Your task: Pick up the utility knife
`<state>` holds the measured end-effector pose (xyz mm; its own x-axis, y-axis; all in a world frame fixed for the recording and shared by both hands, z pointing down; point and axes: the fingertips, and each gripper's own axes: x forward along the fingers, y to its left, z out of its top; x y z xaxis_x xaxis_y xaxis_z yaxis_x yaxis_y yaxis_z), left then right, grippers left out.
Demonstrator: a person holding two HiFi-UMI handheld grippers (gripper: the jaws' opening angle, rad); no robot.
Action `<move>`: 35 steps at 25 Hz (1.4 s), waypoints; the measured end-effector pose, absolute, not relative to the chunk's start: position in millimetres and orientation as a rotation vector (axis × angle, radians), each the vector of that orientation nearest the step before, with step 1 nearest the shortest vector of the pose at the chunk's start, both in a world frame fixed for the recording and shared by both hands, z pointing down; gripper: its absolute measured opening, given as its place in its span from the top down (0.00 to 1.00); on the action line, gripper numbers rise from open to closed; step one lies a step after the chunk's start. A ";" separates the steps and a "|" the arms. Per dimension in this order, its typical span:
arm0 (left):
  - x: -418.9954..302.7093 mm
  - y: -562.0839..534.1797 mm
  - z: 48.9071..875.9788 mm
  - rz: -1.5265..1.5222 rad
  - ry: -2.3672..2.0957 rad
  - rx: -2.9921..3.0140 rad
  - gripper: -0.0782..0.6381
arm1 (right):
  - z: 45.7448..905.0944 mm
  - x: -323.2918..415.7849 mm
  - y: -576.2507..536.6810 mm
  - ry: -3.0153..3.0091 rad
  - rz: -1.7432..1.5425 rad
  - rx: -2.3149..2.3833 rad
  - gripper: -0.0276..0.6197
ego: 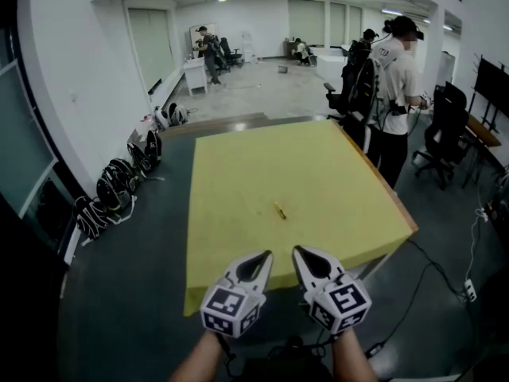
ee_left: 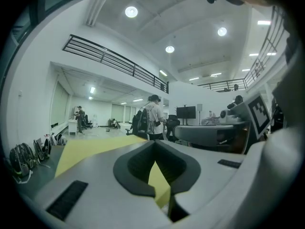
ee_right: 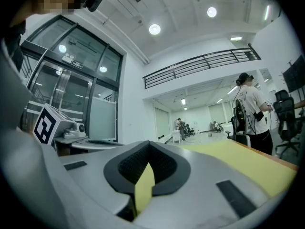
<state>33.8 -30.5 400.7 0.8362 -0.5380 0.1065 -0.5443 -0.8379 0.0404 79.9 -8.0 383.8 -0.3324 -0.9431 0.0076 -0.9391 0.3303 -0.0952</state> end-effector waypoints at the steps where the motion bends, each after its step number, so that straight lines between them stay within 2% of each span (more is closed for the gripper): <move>1: 39.9 -37.0 401.8 0.152 -0.882 2.940 0.88 | 384.6 87.2 -14.3 2.524 -0.131 -1.781 0.95; 13: 89.3 -98.6 415.8 0.290 -1.029 2.865 0.88 | 392.0 145.2 -77.6 2.600 -0.156 -1.685 0.95; 21: 105.1 -146.6 417.8 0.266 -1.017 2.860 0.88 | 402.7 163.1 -119.2 2.602 -0.202 -1.728 0.95; 35: 95.9 -227.7 459.7 0.227 -0.842 2.821 0.88 | 432.4 148.5 -198.7 2.615 -0.283 -1.963 0.95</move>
